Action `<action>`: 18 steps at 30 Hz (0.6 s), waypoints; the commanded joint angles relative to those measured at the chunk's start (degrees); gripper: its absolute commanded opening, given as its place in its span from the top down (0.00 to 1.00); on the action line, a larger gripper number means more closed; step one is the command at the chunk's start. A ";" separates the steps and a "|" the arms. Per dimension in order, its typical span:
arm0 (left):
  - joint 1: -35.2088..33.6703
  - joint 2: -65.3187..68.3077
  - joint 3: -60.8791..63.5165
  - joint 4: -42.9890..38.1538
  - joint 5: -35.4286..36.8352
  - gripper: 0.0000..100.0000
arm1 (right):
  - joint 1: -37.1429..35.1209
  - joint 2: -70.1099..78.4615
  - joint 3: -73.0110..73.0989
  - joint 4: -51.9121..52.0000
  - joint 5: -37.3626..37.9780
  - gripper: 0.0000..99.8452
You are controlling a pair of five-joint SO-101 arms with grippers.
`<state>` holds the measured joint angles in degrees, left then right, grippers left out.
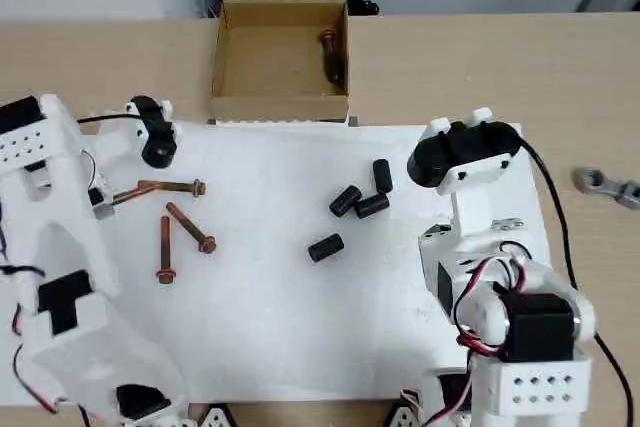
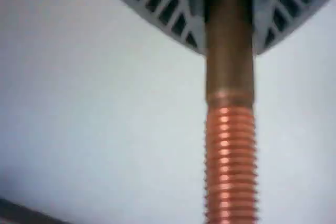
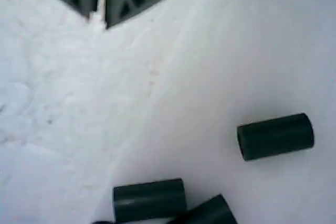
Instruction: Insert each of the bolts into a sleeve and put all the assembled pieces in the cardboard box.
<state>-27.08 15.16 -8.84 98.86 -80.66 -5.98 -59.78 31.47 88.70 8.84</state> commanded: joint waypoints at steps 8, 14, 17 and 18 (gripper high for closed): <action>-0.79 -4.84 8.13 -0.97 -8.35 0.99 | 0.84 0.04 -0.18 -0.92 0.44 1.00; -2.90 -4.40 12.79 -2.29 -9.58 0.99 | 0.84 0.04 -0.18 -0.92 0.26 1.00; -2.55 -4.48 17.89 -7.47 -9.32 0.99 | 0.84 0.04 -0.18 -0.92 0.26 1.00; -2.55 -4.40 19.21 -9.23 -9.23 0.99 | 0.84 0.04 -0.18 -0.92 0.26 1.00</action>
<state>-29.45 14.11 7.78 94.20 -87.08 -5.63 -59.78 31.47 88.70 8.84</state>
